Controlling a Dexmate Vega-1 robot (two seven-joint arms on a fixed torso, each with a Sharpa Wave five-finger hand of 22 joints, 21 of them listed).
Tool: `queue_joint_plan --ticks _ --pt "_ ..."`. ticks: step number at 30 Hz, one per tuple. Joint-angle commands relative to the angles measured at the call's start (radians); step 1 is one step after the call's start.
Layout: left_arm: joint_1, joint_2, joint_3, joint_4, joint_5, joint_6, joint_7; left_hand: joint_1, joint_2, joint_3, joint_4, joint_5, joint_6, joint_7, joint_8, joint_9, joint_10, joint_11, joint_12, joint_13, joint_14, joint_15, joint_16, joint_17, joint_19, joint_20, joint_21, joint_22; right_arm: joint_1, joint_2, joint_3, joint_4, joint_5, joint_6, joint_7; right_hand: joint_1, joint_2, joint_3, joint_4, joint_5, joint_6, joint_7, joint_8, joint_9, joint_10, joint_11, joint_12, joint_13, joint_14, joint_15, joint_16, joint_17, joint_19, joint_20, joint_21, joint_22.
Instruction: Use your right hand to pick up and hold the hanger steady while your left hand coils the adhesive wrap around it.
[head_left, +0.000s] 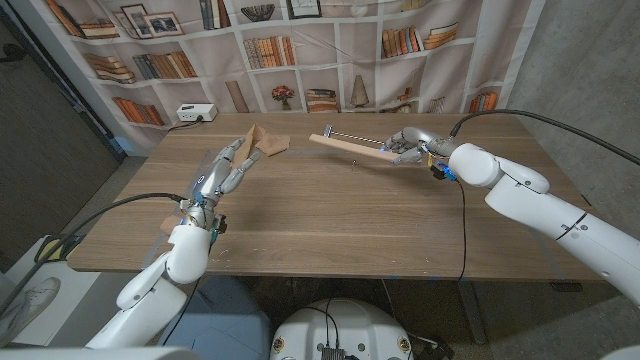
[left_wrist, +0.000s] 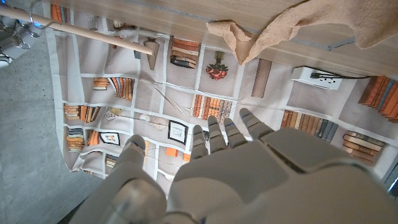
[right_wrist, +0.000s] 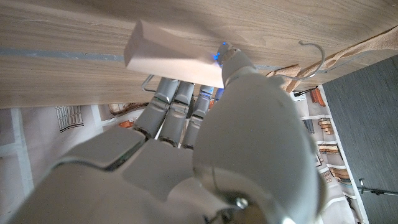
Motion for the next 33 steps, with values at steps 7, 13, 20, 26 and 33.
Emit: queue_joint_plan --ticks 7,13,20,26,33 --pt "0.078 0.003 -0.040 -0.042 0.067 0.017 0.009 0.013 0.002 0.004 -0.007 -0.003 0.017 0.004 0.005 0.003 0.019 -0.006 0.008 0.004 0.007 -0.010 0.007 0.002 0.012 -0.004 0.003 0.004 0.000 -0.004 -0.001 -0.001 0.000 0.001 0.006 0.032 0.044 0.030 0.001 0.007 -0.005 0.002 -0.002 0.003 0.059 -0.052 0.060 0.056 0.110 -0.226 -0.005 0.007 -0.005 -0.086 0.011 0.002" --pt "0.085 -0.011 -0.039 -0.038 0.092 0.010 0.034 0.016 0.003 0.006 -0.009 -0.003 0.027 0.002 0.008 0.004 0.026 -0.017 0.011 0.005 0.012 -0.016 0.008 0.002 0.017 -0.009 0.004 0.004 0.008 -0.002 -0.007 0.002 -0.003 -0.001 0.016 0.032 0.044 0.031 0.001 0.007 -0.004 0.002 -0.002 0.003 0.056 -0.051 0.059 0.057 0.111 -0.226 -0.007 0.008 -0.006 -0.086 0.014 0.002" --pt "0.092 -0.018 -0.042 -0.026 0.115 -0.013 0.062 0.022 0.001 0.008 -0.015 -0.004 0.043 -0.018 0.012 0.003 0.038 -0.023 0.014 0.005 0.022 -0.025 0.009 0.001 0.025 -0.019 0.006 0.003 0.011 0.000 -0.009 0.003 -0.006 -0.007 0.019 0.031 0.044 0.033 0.001 0.008 -0.005 0.003 -0.002 0.003 0.056 -0.051 0.058 0.057 0.112 -0.226 -0.009 0.010 -0.008 -0.086 0.018 0.001" --pt "0.100 -0.022 -0.045 -0.034 0.150 -0.003 0.071 0.027 -0.002 0.010 -0.020 -0.004 0.055 -0.026 0.015 0.003 0.046 -0.033 0.016 0.005 0.028 -0.036 0.009 0.001 0.029 -0.023 0.006 0.003 0.009 -0.002 -0.007 0.002 -0.006 -0.009 0.018 0.030 0.045 0.035 0.002 0.009 -0.005 0.003 -0.002 0.003 0.057 -0.053 0.059 0.058 0.114 -0.225 -0.012 0.012 -0.009 -0.085 0.022 0.000" --pt "0.114 -0.023 -0.054 -0.048 0.185 0.013 0.067 0.031 -0.004 0.011 -0.024 -0.004 0.060 -0.021 0.015 0.003 0.048 -0.037 0.016 0.005 0.031 -0.039 0.009 0.000 0.031 -0.025 0.006 0.003 0.007 -0.003 -0.005 -0.001 -0.007 -0.012 0.016 0.028 0.044 0.036 0.002 0.009 -0.005 0.003 -0.002 0.003 0.059 -0.051 0.059 0.058 0.116 -0.226 -0.014 0.015 -0.011 -0.084 0.026 0.000"
